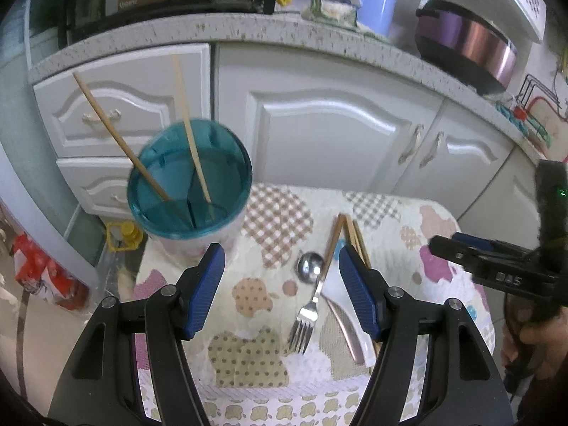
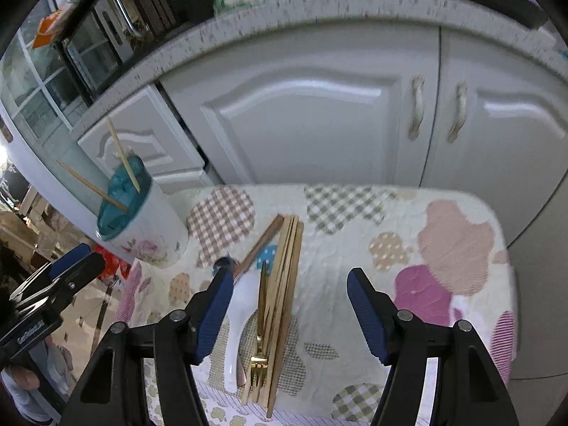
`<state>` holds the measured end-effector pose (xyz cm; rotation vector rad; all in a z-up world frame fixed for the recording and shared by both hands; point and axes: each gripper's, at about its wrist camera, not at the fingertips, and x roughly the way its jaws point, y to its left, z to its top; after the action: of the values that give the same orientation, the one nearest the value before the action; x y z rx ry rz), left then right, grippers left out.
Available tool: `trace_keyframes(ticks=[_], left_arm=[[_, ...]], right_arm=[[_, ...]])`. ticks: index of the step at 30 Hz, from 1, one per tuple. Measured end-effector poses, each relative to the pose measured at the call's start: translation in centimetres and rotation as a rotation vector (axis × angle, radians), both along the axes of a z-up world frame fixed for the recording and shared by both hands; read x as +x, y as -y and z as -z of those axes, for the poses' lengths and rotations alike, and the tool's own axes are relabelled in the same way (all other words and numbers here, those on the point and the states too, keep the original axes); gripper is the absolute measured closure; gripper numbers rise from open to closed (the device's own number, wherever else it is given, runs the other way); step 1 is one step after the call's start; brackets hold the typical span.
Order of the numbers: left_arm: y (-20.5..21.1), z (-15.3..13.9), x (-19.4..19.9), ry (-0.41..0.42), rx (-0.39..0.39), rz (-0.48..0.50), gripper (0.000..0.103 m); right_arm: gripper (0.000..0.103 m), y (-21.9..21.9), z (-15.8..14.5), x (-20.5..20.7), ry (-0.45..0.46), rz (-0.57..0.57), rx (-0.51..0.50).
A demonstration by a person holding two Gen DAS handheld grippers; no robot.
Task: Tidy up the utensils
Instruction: 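Move both tools back over the remaining utensils on the cloth, then grasp the wooden-handled fork with the left tool while the right tool grasps a chopstick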
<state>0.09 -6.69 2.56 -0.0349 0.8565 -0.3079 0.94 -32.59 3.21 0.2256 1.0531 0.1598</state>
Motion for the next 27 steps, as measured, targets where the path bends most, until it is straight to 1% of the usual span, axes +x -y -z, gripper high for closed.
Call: trace_keyframes(ticks=[1,2,3,5,9,13,14,16,17,18,20,22,25,27], left_arm=[[0.1,0.3,0.0,-0.005,0.003,0.005,0.036],[0.2,0.6,0.0,-0.01,0.005,0.009,0.036],[0.4,0.9,0.0,-0.016,0.006,0.014,0.036],[0.7,1.4,0.2,-0.028,0.005,0.022,0.036],[1.6,2.4,0.7,-0.049,0.024,0.04,0.036],[2.5,3.6,2.2,-0.078,0.046,0.056,0.036],[2.7,3.8,2.6,-0.084,0.052,0.062,0.036],[3.4,4.3,3.7,-0.095,0.068,0.076,0.036],[3.7,4.5,4.3,-0.101,0.073,0.082,0.036],[4.1,4.8,4.9,-0.108,0.077,0.09,0.036],[4.8,5.2,6.2,-0.116,0.091,0.104,0.036],[6.3,6.0,7.2,-0.131,0.121,0.115,0.036],[8.3,7.2,8.8,-0.151,0.155,0.134,0.036],[9.4,8.0,10.0,-0.166,0.177,0.138,0.038]], right_arm=[[0.047,-0.2,0.8,0.3,-0.013,-0.011,-0.002],[0.057,-0.2,1.5,0.6,-0.021,-0.022,-0.003],[0.059,-0.4,2.4,1.0,-0.035,-0.031,-0.012],[0.062,-0.6,4.3,1.9,-0.062,-0.033,-0.025],[0.068,-0.8,7.8,3.9,-0.14,-0.036,0.029],[0.076,-1.5,10.2,5.3,-0.19,-0.06,0.014],[0.077,-1.6,10.3,5.4,-0.186,-0.063,0.019],[0.09,-1.5,10.1,5.5,-0.17,-0.062,0.002],[0.094,-1.2,10.1,5.5,-0.17,-0.061,-0.002],[0.096,-0.7,9.9,5.3,-0.171,-0.061,0.0],[0.097,0.2,9.8,5.1,-0.171,-0.053,0.0],[0.097,1.8,10.0,4.9,-0.2,-0.022,-0.026],[0.097,3.4,10.2,4.6,-0.224,-0.004,0.039],[0.097,4.2,10.0,4.5,-0.221,0.014,0.084]])
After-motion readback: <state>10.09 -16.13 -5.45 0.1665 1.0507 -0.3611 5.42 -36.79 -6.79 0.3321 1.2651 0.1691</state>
